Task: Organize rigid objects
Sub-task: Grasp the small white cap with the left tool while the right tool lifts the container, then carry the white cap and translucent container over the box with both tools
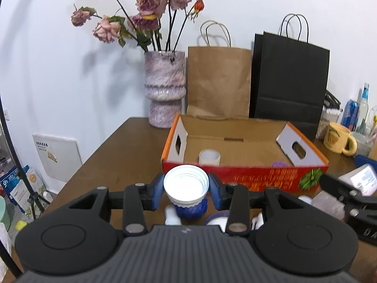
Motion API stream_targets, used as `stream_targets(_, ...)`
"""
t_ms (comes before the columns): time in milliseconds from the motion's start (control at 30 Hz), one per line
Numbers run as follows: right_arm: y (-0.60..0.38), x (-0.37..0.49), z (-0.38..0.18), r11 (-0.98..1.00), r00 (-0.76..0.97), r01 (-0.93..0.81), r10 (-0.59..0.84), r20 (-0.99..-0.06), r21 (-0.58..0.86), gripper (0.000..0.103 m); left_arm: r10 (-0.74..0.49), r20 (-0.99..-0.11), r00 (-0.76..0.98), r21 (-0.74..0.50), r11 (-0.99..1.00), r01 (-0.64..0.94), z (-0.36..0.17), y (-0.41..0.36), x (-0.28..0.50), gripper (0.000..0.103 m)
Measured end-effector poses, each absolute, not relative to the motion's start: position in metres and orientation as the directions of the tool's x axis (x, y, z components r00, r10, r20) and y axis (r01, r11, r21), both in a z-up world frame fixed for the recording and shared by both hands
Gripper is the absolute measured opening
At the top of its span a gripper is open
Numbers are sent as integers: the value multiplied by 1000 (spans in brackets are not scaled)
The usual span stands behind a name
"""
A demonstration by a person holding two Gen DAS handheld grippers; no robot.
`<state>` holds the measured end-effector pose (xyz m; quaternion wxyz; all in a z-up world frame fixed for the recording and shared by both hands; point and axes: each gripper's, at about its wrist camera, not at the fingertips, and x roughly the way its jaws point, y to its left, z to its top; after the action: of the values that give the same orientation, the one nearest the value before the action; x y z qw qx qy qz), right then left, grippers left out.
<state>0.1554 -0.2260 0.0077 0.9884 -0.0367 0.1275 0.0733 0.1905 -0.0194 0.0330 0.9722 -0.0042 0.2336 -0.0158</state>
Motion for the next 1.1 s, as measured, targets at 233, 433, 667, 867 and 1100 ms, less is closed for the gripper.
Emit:
stream_targets(233, -222, 180, 17, 989, 964, -138, 124, -233, -45, 84, -31, -431, 902, -40, 999, 15, 44, -27, 211, 41)
stream_targets(433, -220, 205, 22, 991, 970, -129, 118, -212, -35, 84, -18, -414, 910, -37, 999, 3, 48, -35, 231, 41)
stream_targets(667, -221, 232, 22, 992, 972, -122, 118, -202, -9, 84, -2, -403, 915, -39, 999, -15, 49, -41, 256, 41)
stream_targets(867, -224, 257, 19, 993, 971, -118, 115, -207, -2, 84, -3, -409, 913, -39, 999, -14, 43, -48, 277, 41)
stream_targets(1100, -229, 285, 16, 994, 968, -110, 109, -226, 7, 84, -1, -427, 904, -28, 1000, -12, 36, -54, 305, 41)
